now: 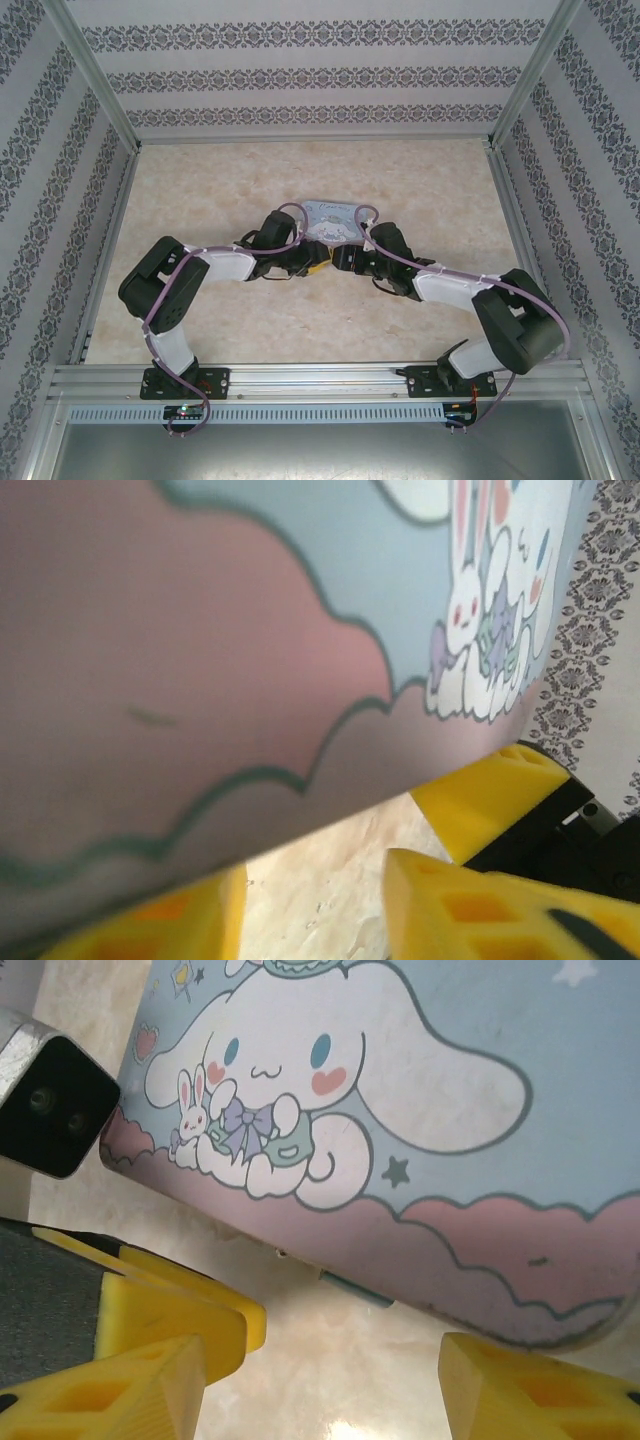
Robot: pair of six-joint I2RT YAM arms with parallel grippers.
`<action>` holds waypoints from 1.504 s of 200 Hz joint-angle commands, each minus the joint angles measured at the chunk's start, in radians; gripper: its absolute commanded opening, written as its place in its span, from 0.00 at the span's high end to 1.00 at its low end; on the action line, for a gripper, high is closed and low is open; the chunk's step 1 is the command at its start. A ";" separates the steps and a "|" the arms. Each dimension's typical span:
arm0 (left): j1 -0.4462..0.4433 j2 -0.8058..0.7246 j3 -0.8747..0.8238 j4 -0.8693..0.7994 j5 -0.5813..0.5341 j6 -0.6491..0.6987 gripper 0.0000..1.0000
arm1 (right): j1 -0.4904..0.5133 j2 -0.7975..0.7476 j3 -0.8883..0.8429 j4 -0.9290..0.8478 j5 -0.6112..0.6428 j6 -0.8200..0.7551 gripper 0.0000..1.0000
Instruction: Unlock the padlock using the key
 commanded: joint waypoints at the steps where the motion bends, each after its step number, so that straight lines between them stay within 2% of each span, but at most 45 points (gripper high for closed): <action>1: -0.012 -0.024 -0.041 -0.031 0.058 0.010 0.50 | -0.012 0.044 0.009 0.144 -0.012 0.071 0.37; 45: -0.011 -0.107 -0.054 -0.084 0.020 0.041 0.35 | -0.048 0.093 0.053 0.179 -0.035 0.098 0.37; 100: -0.001 -0.152 -0.010 -0.149 -0.017 0.072 0.24 | -0.091 0.147 0.174 0.125 -0.085 0.066 0.37; 132: 0.015 -0.173 0.018 -0.165 -0.031 0.080 0.22 | -0.096 0.106 0.131 0.116 -0.091 0.037 0.38; 159: 0.035 -0.191 0.055 -0.221 -0.065 0.121 0.16 | -0.096 0.082 0.069 0.116 -0.085 0.005 0.43; 167: 0.043 -0.194 0.064 -0.230 -0.070 0.129 0.10 | -0.097 0.084 0.058 0.117 -0.087 -0.008 0.44; 188: 0.077 -0.204 0.083 -0.244 -0.077 0.140 0.08 | -0.098 0.096 0.044 0.122 -0.094 -0.042 0.51; 222: 0.139 -0.237 0.100 -0.280 -0.096 0.170 0.07 | -0.098 0.137 0.055 0.123 -0.106 -0.091 0.55; 263: 0.209 -0.271 0.112 -0.316 -0.094 0.191 0.07 | -0.101 0.205 0.091 0.122 -0.133 -0.135 0.55; 301: 0.236 -0.275 0.111 -0.320 -0.086 0.194 0.07 | -0.102 0.247 0.118 0.127 -0.148 -0.143 0.54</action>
